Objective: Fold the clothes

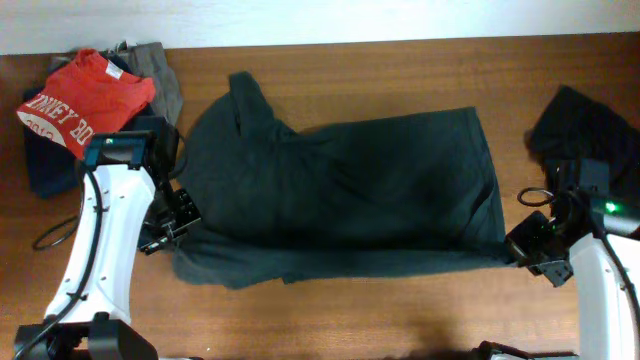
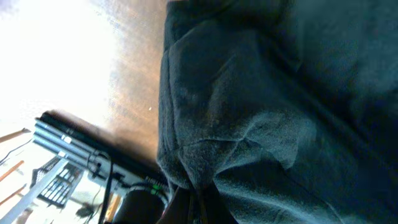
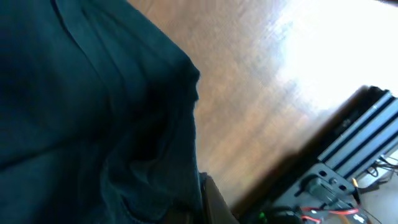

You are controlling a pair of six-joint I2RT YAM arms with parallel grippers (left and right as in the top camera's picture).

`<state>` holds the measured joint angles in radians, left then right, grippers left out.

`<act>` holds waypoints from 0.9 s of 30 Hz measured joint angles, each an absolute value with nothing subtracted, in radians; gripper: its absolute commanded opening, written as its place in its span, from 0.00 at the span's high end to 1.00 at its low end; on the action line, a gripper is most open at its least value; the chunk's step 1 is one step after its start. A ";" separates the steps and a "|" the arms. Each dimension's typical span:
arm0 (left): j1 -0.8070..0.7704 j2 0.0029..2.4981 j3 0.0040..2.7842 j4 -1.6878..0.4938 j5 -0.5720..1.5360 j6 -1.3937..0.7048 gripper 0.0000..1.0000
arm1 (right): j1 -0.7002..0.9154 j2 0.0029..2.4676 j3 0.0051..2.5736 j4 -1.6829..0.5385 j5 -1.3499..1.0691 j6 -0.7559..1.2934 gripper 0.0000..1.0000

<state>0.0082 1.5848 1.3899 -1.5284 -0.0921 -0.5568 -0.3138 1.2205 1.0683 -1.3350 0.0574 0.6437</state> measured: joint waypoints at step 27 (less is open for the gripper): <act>0.008 1.728 1.378 -1.337 -0.056 -0.542 0.45 | -0.315 1.451 1.007 -1.126 0.052 0.660 0.23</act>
